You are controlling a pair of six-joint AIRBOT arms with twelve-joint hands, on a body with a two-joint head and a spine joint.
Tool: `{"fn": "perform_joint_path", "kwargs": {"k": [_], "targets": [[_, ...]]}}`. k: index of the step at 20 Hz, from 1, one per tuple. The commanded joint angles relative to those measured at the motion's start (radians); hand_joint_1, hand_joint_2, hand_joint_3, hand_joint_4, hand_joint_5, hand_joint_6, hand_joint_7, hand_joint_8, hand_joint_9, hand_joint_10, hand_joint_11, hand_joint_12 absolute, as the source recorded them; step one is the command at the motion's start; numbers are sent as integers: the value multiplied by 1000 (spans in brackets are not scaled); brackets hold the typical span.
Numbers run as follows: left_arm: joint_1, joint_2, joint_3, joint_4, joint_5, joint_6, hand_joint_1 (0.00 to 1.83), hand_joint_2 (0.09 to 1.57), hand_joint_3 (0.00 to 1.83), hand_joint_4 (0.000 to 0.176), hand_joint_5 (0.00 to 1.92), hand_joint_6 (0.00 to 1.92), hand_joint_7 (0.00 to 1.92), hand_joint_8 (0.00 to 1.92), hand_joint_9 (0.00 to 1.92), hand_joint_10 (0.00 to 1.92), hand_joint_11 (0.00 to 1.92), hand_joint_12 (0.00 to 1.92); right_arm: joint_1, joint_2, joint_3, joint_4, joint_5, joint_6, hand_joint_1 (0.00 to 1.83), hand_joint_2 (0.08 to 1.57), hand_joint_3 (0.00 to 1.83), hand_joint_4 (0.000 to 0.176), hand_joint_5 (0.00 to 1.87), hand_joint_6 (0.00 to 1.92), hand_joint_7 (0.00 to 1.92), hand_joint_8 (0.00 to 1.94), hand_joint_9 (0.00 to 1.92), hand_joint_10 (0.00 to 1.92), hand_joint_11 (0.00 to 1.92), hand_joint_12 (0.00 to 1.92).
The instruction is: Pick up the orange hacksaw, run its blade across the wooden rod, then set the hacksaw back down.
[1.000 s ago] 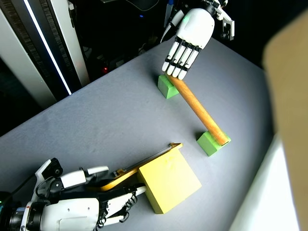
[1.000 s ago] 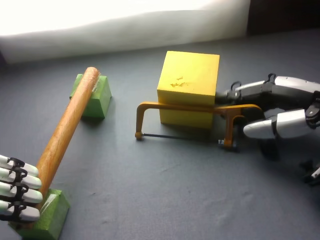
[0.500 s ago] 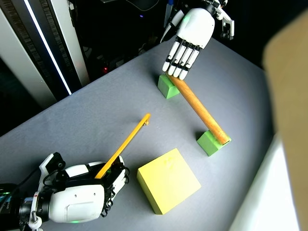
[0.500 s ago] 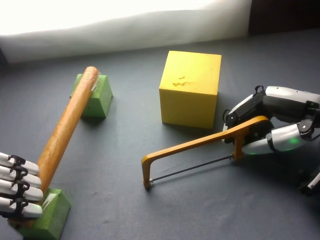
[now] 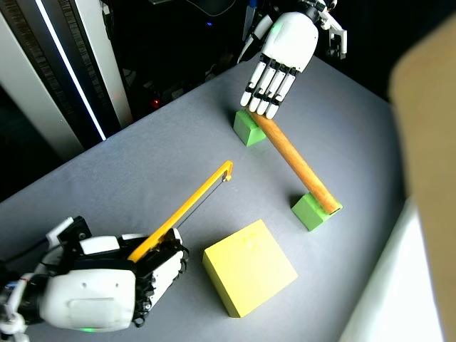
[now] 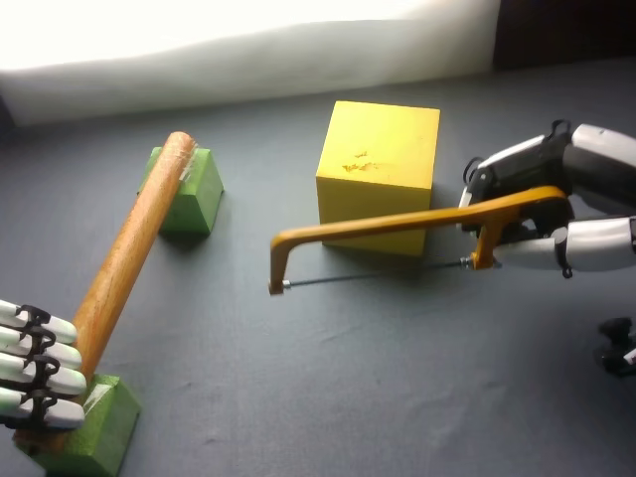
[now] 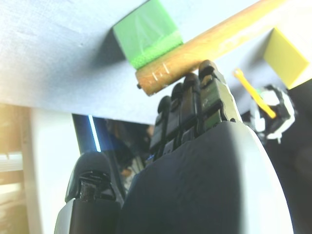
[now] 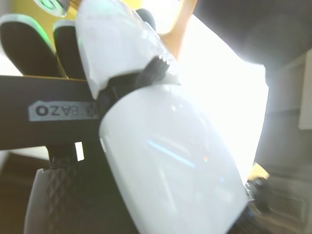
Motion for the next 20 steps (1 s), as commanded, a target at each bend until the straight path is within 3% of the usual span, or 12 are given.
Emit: {"fn": "perform_joint_path", "kwargs": {"k": [1, 8, 20], "targets": [[-12, 5, -2, -57, -29, -2, 48, 1275, 0, 0, 53, 4, 53, 3, 40, 6, 36, 20, 12, 20, -30, 67, 128, -24, 1368, 1163, 1, 0, 808, 991, 855, 1220, 889, 1381, 936, 1331], [-16, 2, -2, -58, -27, -2, 0, 1291, 2, 0, 13, 1, 35, 5, 17, 6, 0, 0, 40, 79, -189, 275, 110, -294, 1367, 1165, 0, 0, 799, 997, 850, 1228, 897, 1370, 959, 1322], [-12, -1, 9, -58, -23, -2, 14, 1287, 0, 0, 31, 3, 30, 7, 14, 4, 0, 0, 154, -37, -192, 393, 50, -525, 1366, 1167, 0, 0, 806, 991, 848, 1233, 880, 1390, 919, 1359]]}}
